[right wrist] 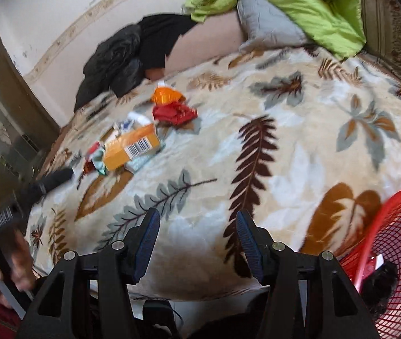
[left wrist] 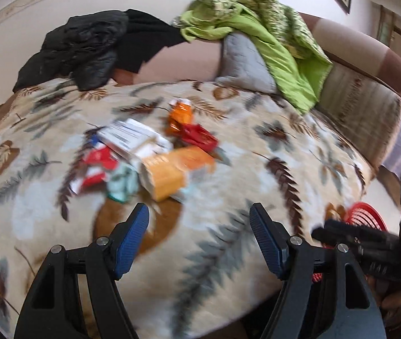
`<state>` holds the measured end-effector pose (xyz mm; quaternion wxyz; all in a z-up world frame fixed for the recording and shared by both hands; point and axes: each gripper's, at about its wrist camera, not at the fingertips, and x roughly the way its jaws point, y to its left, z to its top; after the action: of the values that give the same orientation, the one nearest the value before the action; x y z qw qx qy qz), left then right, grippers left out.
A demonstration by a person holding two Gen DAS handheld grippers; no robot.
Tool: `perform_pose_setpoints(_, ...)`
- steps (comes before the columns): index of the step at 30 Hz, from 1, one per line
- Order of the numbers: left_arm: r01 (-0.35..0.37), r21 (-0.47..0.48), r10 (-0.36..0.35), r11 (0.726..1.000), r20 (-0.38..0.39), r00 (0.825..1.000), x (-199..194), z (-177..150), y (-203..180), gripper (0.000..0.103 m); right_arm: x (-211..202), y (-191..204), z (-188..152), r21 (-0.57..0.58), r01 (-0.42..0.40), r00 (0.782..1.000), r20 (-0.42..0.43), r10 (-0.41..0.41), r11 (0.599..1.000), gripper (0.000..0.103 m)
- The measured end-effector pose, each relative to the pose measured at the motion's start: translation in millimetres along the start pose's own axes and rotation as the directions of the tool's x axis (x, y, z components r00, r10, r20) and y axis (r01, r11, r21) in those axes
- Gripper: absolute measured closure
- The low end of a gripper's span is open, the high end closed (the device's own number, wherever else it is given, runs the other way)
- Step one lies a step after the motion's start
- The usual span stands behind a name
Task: Collect trash
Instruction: 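Drop the red pack into the basket with the left tool, return to bed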
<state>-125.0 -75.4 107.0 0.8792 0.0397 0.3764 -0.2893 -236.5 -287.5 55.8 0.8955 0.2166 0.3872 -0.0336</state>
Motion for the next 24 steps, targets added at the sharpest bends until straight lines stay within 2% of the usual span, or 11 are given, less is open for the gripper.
perform_pose_setpoints(2,-0.007,0.008,0.008,1.000,-0.012,1.000,10.3,12.9,8.3,0.031,1.5,-2.2,0.7,0.009,-0.015,1.000,0.003,0.015,1.000,0.043)
perform_pose_setpoints(7,0.041,0.078,-0.037,0.996,-0.057,0.998,51.6,45.0,3.7,0.031,6.1,-13.6,-0.4,0.063,-0.028,0.999,-0.017,0.029,0.998,0.042)
perform_pose_setpoints(13,0.051,0.089,-0.035,0.995,-0.175,0.984,116.3,69.0,11.3,0.031,0.8,-21.3,-0.6,0.078,-0.018,1.000,-0.002,0.019,0.997,0.042)
perform_pose_setpoints(16,0.044,0.078,-0.025,0.996,-0.226,0.974,130.8,66.0,17.3,0.031,0.5,-26.3,-0.4,0.095,-0.028,1.000,-0.005,0.028,0.995,0.042)
perform_pose_setpoints(21,0.146,0.022,-0.134,0.989,-0.284,0.949,123.4,39.0,20.6,0.031,0.0,-29.3,-0.3,0.113,-0.046,0.999,-0.003,0.046,0.993,0.042)
perform_pose_setpoints(24,0.158,0.013,-0.148,0.987,-0.284,0.947,113.7,17.7,16.0,0.031,1.8,-28.3,0.5,0.116,-0.059,0.998,-0.005,0.060,0.992,0.042)
